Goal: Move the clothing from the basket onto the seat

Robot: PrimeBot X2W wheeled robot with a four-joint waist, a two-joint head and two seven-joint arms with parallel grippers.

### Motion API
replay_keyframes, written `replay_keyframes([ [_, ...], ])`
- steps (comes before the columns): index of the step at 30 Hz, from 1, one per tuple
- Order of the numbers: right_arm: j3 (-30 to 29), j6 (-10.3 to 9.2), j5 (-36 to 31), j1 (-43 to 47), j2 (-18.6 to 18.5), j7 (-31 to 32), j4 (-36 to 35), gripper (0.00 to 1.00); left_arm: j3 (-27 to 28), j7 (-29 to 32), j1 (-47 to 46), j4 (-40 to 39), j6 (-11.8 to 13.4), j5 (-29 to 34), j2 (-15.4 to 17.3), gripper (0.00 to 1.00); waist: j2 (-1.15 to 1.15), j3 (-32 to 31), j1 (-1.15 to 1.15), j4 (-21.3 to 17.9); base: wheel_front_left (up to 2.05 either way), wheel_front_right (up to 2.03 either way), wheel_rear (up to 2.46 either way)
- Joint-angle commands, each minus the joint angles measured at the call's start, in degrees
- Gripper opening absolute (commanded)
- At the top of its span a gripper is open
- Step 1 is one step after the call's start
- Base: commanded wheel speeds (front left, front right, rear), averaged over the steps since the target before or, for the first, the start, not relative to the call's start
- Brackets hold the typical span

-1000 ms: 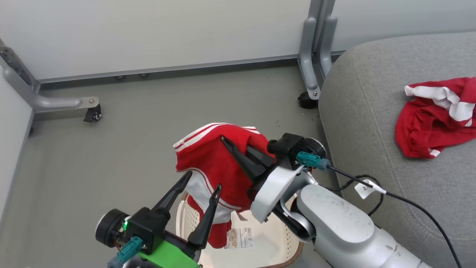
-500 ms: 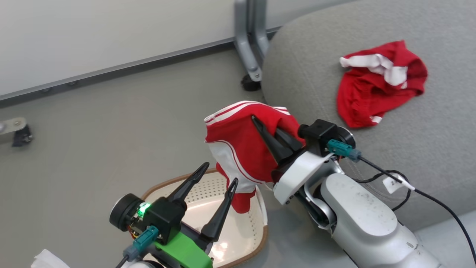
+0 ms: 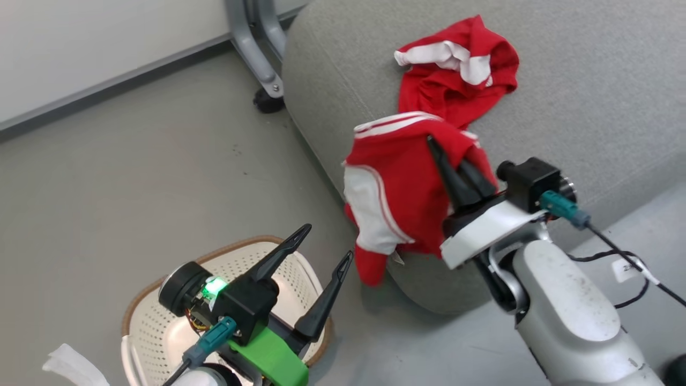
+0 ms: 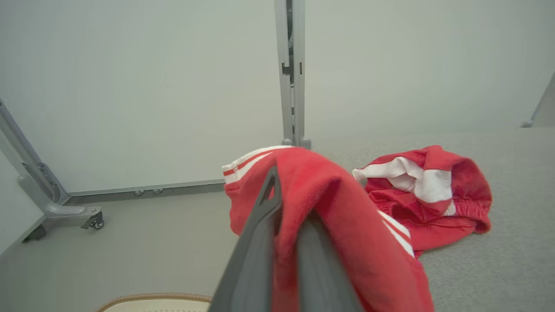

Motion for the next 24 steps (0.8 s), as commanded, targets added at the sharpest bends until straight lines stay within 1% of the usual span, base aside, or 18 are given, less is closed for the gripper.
replay_keyframes([
  [1,-1.26,0.01,-0.59,0.28,0.25,-0.02,-0.71,0.00,-0.08,0.19,-0.98,-0.37,-0.20,0.71,0.45,1.00,0.00,2.98,0.00,-2.77,0.00,0.00,0.00],
  [7,-8.10,0.01,-2.32,-2.55,0.16,0.30,-1.88,0.00,0.14,0.74,-2.78,-1.92,-0.33,1.31,1.04,1.00,0.00,5.53,0.00,-2.51,0.00,0.00,0.00],
  [14,-17.41,0.01,-3.03,-9.72,-1.02,0.85,-2.31,0.00,0.99,1.68,-7.19,-5.16,-1.31,2.71,1.83,1.00,0.00,10.63,0.00,0.67,0.00,0.00,0.00],
  [18,-22.56,0.01,-3.38,-15.56,-3.05,2.09,-2.37,0.00,0.88,2.77,-9.97,-7.22,-2.24,3.80,2.44,1.00,0.00,14.09,0.00,2.49,0.00,0.00,0.00],
  [21,-27.18,0.01,-3.45,-21.07,-6.10,3.54,-1.78,0.00,0.34,3.50,-11.89,-8.71,-3.27,4.56,2.73,1.00,0.00,17.01,0.00,4.03,0.00,0.00,0.00],
  [24,-30.58,0.01,-3.63,-25.68,-8.45,4.95,-0.80,0.00,-0.07,3.83,-13.44,-9.34,-4.14,5.04,2.95,1.00,0.00,19.40,0.00,5.32,0.00,0.00,0.00],
])
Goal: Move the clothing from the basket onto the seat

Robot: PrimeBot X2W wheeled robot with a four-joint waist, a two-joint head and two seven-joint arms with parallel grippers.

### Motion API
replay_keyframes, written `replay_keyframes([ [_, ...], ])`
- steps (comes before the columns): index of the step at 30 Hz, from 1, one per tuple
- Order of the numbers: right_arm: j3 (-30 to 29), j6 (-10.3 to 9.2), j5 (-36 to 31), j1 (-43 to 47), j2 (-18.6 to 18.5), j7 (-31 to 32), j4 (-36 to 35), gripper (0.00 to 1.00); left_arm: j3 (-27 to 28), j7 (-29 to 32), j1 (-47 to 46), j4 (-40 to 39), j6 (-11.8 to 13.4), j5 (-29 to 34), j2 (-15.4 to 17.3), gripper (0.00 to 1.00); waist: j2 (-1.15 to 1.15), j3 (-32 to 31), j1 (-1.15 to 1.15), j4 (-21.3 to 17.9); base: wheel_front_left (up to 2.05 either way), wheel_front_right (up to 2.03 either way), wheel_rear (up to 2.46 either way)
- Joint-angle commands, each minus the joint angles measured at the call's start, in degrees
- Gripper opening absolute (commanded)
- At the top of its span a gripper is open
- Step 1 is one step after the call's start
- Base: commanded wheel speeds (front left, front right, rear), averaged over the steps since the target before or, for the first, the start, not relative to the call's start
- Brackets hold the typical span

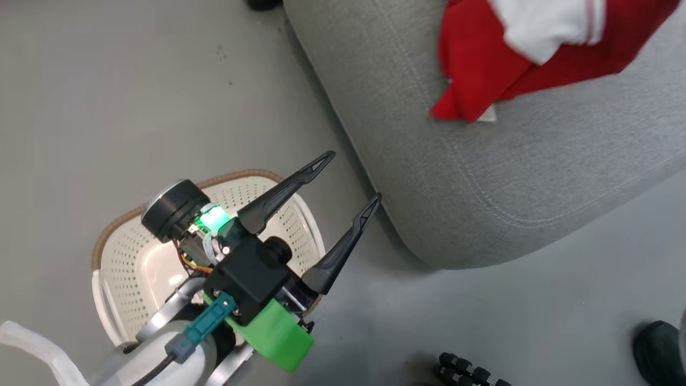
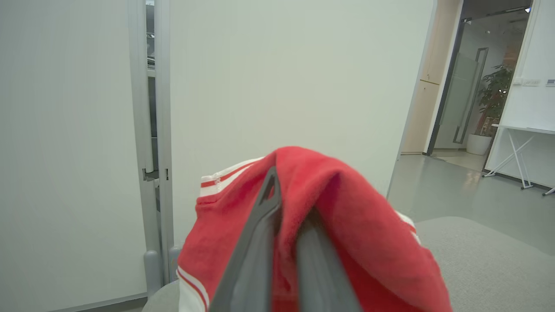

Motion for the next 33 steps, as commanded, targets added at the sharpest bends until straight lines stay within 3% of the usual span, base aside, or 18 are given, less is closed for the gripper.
replay_keyframes([
  [1,-1.61,0.01,-0.47,-2.29,-1.09,1.17,0.71,0.00,-0.17,0.22,-1.76,-0.36,-0.55,0.43,0.50,1.00,0.00,5.26,0.00,3.89,0.00,0.00,0.00],
  [8,-4.32,0.01,-2.65,-7.91,-4.24,4.10,5.85,0.00,0.20,-0.31,-4.85,-1.03,-1.38,1.16,0.37,1.00,0.00,11.14,0.00,6.67,0.00,0.00,0.00],
  [12,-5.55,0.01,-3.65,-7.70,-3.65,2.75,11.68,0.00,0.28,-1.01,-6.00,-0.50,-1.70,1.30,0.18,1.00,0.00,13.24,0.00,7.85,0.00,0.00,0.00],
  [13,-6.11,0.01,-3.96,-7.36,-3.35,2.20,13.42,0.09,0.26,-1.22,-6.16,-0.33,-1.69,1.29,0.12,1.00,0.00,13.61,0.00,8.13,0.00,0.00,0.00],
  [14,-6.56,0.01,-4.18,-6.99,-3.15,1.79,14.77,0.36,0.25,-1.38,-6.20,-0.13,-1.75,1.27,0.07,1.00,0.00,13.81,0.00,8.34,0.00,0.00,0.00],
  [16,-7.65,0.01,-4.48,-6.28,-2.65,0.64,17.68,0.59,0.24,-1.73,-6.29,0.32,-1.77,1.24,-0.01,1.00,0.00,14.17,0.00,8.66,0.00,0.00,0.00],
  [17,-8.26,0.01,-4.52,-5.98,-2.55,0.13,19.20,0.84,0.27,-1.97,-6.28,0.62,-1.70,1.21,-0.05,1.00,0.00,14.25,0.00,8.77,0.00,0.00,0.00],
  [18,-8.59,0.01,-4.67,-5.64,-2.52,-0.37,20.27,1.00,0.25,-2.04,-6.29,0.77,-1.69,1.18,-0.09,1.00,0.00,14.27,0.00,8.87,0.00,0.00,0.00],
  [25,-10.30,0.00,-4.63,-1.15,-1.14,-5.09,24.97,1.00,0.22,-3.76,-5.66,2.85,-1.03,1.03,-0.40,1.00,0.00,12.64,0.00,9.38,0.00,0.00,0.00],
  [33,-10.68,0.00,-4.45,8.21,2.17,-7.45,20.86,1.00,1.49,-7.36,-2.62,6.06,1.21,0.02,-1.03,1.00,0.00,6.95,0.00,9.12,0.00,0.00,0.00],
])
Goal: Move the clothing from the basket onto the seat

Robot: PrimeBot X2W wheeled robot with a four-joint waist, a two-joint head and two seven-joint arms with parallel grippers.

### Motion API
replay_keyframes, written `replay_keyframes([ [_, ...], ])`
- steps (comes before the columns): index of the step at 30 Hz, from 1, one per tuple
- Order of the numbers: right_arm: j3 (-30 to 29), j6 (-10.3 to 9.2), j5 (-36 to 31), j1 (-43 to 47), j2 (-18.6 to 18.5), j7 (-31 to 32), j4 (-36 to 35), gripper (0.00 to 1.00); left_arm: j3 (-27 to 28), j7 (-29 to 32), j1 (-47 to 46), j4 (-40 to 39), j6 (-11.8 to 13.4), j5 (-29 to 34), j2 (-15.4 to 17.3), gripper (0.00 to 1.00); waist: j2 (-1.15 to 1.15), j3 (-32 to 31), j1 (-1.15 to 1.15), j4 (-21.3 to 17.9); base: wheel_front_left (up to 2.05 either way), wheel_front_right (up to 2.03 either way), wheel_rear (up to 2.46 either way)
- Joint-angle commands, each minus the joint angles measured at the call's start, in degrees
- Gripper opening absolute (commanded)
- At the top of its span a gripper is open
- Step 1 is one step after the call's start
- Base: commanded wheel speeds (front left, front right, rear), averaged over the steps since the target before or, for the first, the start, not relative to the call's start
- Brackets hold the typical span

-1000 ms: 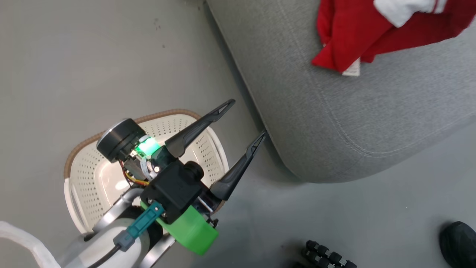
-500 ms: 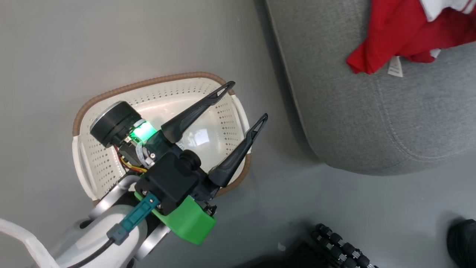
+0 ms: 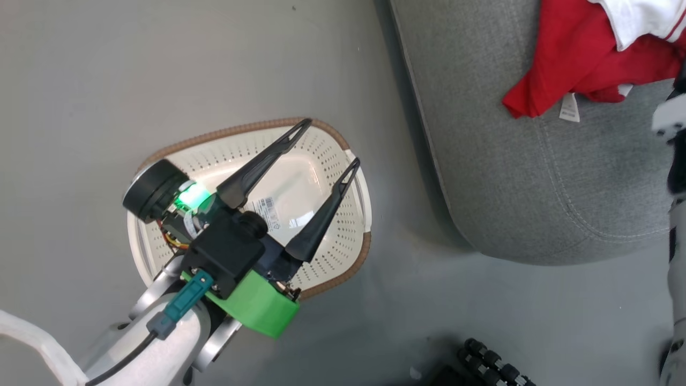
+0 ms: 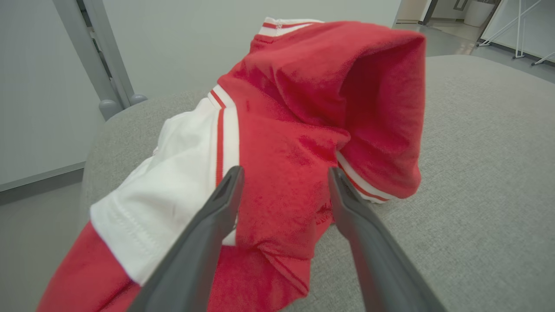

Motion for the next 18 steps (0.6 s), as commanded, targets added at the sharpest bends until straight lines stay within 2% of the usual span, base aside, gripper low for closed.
replay_keyframes([
  [1,0.24,-0.01,-0.41,2.78,0.72,-0.43,-1.88,1.00,0.68,-1.06,1.26,0.48,0.80,-0.70,-0.25,1.00,0.00,-3.49,-0.01,-0.29,0.00,0.00,0.00],
  [10,2.78,-0.01,-4.73,15.65,7.02,0.18,-16.58,1.00,4.07,-6.49,6.31,4.53,5.20,-2.40,-0.47,1.00,0.00,-11.30,-0.01,0.19,0.00,0.00,0.00],
  [18,7.67,-0.01,-6.44,24.71,10.59,5.43,-30.67,1.00,8.22,-10.24,10.18,8.92,8.70,-5.86,-1.13,1.00,0.00,-16.38,-0.01,3.15,0.00,0.00,0.00],
])
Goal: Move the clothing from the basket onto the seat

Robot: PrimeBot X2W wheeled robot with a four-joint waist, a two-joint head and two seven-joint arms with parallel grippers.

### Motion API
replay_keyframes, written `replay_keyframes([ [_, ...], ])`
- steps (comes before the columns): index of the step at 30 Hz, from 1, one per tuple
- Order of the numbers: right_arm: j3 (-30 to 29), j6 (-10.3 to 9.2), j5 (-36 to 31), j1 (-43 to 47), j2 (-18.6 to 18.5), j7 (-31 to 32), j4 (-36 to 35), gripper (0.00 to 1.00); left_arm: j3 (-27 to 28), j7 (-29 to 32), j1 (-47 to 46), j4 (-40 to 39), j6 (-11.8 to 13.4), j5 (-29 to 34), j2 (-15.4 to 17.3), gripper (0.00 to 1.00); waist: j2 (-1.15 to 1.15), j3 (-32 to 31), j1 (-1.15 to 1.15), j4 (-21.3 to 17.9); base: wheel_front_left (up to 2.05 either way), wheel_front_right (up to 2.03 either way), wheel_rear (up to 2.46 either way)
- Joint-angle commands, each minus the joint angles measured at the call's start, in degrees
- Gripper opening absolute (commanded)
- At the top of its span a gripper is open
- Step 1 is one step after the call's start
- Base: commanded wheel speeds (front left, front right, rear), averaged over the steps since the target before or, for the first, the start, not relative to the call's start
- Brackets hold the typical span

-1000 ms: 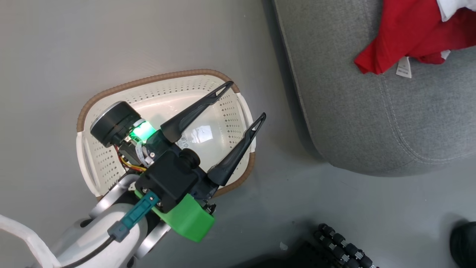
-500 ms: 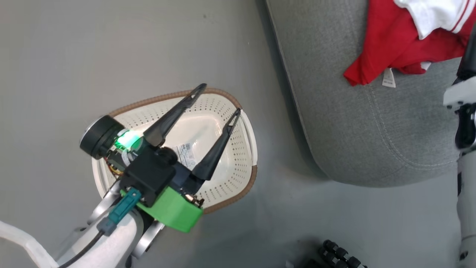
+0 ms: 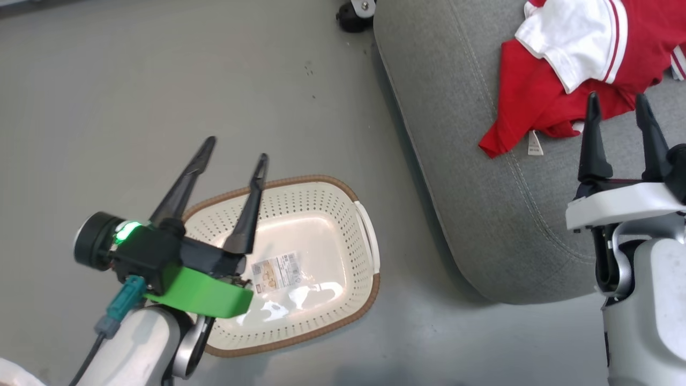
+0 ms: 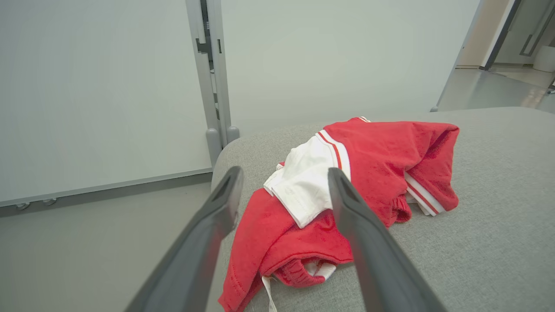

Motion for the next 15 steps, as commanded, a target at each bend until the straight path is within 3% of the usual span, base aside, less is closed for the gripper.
replay_keyframes([
  [1,1.00,-0.01,-0.05,1.91,0.35,0.88,-2.04,1.00,1.14,-0.74,1.45,0.96,0.97,-0.60,-0.03,1.00,0.00,-3.18,0.00,2.41,0.00,0.00,0.00],
  [15,8.44,-0.01,0.49,13.00,1.09,5.68,-14.43,1.00,12.73,-3.77,10.04,7.11,5.34,-5.07,-2.61,1.00,0.00,-9.76,0.00,9.66,0.00,0.00,0.00],
])
